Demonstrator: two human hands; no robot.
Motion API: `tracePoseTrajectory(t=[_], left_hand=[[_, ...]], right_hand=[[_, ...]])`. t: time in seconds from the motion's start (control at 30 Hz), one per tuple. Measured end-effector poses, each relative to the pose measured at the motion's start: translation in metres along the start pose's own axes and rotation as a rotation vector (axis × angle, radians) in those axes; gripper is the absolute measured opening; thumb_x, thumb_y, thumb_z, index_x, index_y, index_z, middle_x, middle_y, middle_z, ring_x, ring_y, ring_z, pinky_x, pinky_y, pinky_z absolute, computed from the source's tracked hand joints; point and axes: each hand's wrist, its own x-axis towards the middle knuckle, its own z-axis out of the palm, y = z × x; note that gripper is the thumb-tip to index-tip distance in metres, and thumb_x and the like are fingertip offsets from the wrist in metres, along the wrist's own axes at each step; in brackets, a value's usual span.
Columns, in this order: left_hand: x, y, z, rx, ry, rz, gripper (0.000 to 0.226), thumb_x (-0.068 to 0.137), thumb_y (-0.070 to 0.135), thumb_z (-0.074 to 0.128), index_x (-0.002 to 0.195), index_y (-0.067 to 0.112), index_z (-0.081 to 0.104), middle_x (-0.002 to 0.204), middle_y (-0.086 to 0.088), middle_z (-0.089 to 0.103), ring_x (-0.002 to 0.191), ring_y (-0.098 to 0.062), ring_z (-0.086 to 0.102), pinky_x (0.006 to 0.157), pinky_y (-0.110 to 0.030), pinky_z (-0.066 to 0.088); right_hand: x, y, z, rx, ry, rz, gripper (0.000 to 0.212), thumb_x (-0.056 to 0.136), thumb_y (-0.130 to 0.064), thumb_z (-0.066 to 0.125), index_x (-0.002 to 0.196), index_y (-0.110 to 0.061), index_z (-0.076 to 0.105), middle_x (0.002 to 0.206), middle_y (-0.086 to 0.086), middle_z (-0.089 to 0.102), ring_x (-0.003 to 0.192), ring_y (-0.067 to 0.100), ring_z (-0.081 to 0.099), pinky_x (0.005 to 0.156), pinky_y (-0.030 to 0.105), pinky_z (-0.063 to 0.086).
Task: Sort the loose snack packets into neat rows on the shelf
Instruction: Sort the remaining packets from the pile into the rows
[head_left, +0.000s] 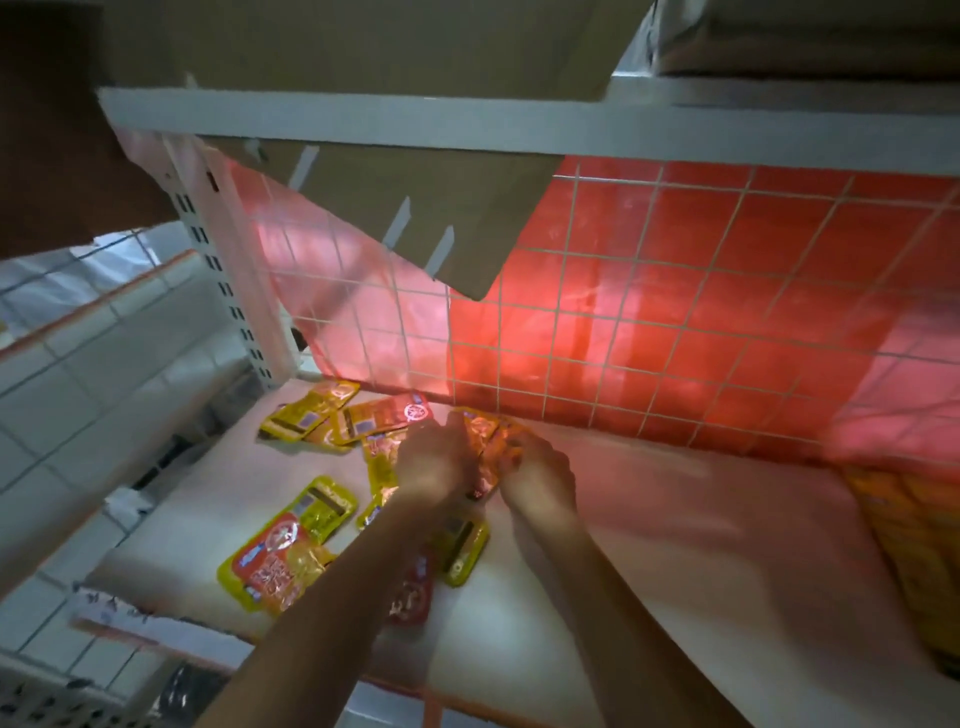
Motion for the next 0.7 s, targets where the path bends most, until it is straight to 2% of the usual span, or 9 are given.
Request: tracePoseTrajectory(t=[0.13,0.2,0.3,0.37,0.43,0.5,0.57,0.7], left_hand=[[0.0,0.007,0.0,-0.138,-0.035,0.019,0.049,0.092,0.044,0.051,0.126,0.01,0.047,0.12,-0.017,0.056,0.111,-0.035,0.054,0.09,-0.038,0.044],[-0.006,0.016,-0.005,-0.338,-0.055,0.005,0.054,0.085,0.046,0.064,0.125,0.012,0.053,0.118,-0.013,0.06,0.111,-0.03,0.057,0.089,-0.035,0.044],[-0.017,0.035,-0.007,-0.691,-0.083,0.003,0.051,0.072,0.041,0.078,0.116,0.021,0.063,0.106,0.0,0.068,0.099,-0.019,0.063,0.086,-0.029,0.049],[-0.027,0.052,-0.003,-0.877,-0.13,-0.034,0.055,0.061,0.042,0.081,0.111,0.024,0.065,0.098,0.005,0.067,0.092,-0.015,0.065,0.085,-0.033,0.054],[-0.033,0.07,0.007,-1.004,-0.172,-0.055,0.043,0.062,0.038,0.083,0.099,0.023,0.066,0.093,0.001,0.07,0.086,-0.018,0.068,0.082,-0.042,0.057],[-0.041,0.092,0.015,-1.065,-0.219,-0.032,0.025,0.074,0.027,0.081,0.091,0.021,0.064,0.09,-0.004,0.071,0.084,-0.021,0.069,0.081,-0.044,0.057],[-0.054,0.119,0.021,-1.121,-0.271,-0.02,0.016,0.079,0.021,0.077,0.087,0.018,0.064,0.086,-0.007,0.071,0.08,-0.022,0.069,0.079,-0.041,0.058],[-0.085,0.174,0.031,-1.218,-0.365,0.016,0.012,0.083,0.009,0.072,0.086,0.011,0.06,0.078,-0.009,0.066,0.067,-0.02,0.063,0.066,-0.031,0.056]], right_hand=[[0.002,0.003,0.01,0.265,0.121,0.126,0.031,0.089,-0.018,0.049,0.117,-0.021,0.063,0.12,0.005,0.066,0.113,0.028,0.058,0.094,0.034,0.046],[0.005,0.011,0.012,0.396,0.172,0.169,0.029,0.084,-0.017,0.055,0.111,-0.022,0.063,0.113,0.002,0.068,0.108,0.024,0.061,0.092,0.038,0.049],[0.004,0.024,-0.001,0.496,0.241,0.201,0.031,0.081,-0.015,0.062,0.111,-0.022,0.06,0.108,0.003,0.068,0.101,0.023,0.064,0.087,0.039,0.052],[-0.003,0.038,-0.019,0.549,0.284,0.208,0.032,0.083,-0.011,0.065,0.113,-0.019,0.059,0.108,0.005,0.067,0.095,0.022,0.064,0.083,0.036,0.054],[-0.012,0.058,-0.04,0.591,0.333,0.203,0.031,0.084,-0.007,0.066,0.112,-0.019,0.06,0.105,0.004,0.067,0.091,0.018,0.064,0.078,0.03,0.054],[-0.025,0.081,-0.063,0.598,0.398,0.175,0.028,0.085,-0.008,0.067,0.11,-0.018,0.063,0.1,0.001,0.067,0.089,0.015,0.064,0.073,0.021,0.051],[-0.039,0.104,-0.088,0.566,0.474,0.156,0.022,0.086,-0.011,0.067,0.107,-0.017,0.065,0.096,-0.001,0.068,0.086,0.013,0.064,0.074,0.023,0.05],[-0.069,0.15,-0.136,0.492,0.582,0.188,0.016,0.089,-0.035,0.065,0.101,-0.025,0.064,0.089,-0.008,0.066,0.082,0.008,0.062,0.072,0.023,0.046]])
